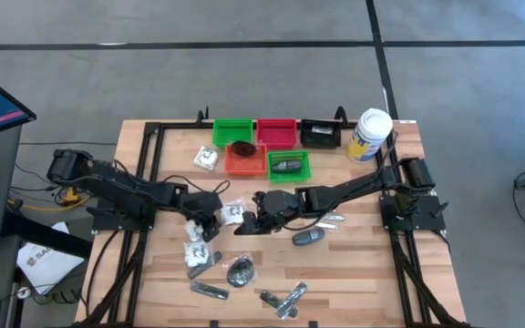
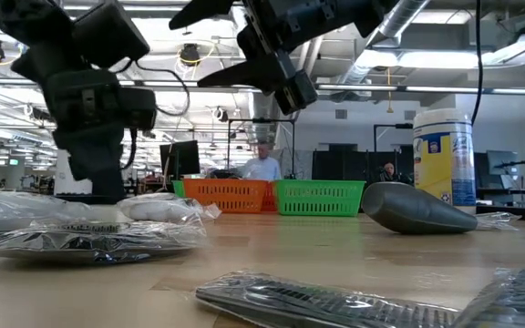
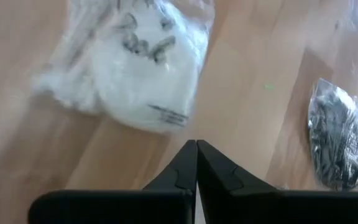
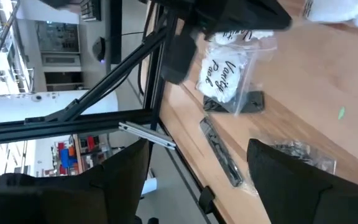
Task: Pick & Place Travel size toiletries
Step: Put the vanity pack into the green bin
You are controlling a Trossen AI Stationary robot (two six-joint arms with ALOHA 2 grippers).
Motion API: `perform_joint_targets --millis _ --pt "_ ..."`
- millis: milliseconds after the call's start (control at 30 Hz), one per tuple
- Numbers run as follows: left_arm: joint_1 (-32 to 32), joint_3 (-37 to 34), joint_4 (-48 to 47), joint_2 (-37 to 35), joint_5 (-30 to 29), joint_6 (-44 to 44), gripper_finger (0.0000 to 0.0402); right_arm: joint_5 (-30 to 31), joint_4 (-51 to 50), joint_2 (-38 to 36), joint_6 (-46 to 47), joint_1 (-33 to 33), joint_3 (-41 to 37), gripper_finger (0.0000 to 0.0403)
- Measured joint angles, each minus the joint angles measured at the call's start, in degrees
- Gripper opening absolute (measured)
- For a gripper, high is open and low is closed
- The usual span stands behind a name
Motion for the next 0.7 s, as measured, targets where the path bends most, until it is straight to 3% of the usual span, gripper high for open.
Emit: perform_joint_targets --millis 400,600,700 --pt "2.4 0.0 0.3 -2.5 -2.1 0.8 0.0 0.0 -3.4 0.0 1.4 -1.5 0.0 0.0265" --pt "6.0 0.0 -2.9 -3.1 -12.4 1.2 0.0 0.0 -3.4 0.0 1.4 -1.4 0.0 0.0265" --pt "9.7 0.0 -4.0 -3.0 -13.3 3.0 0.0 0.0 -3.3 0.0 1.5 -1.3 0.0 0.0265"
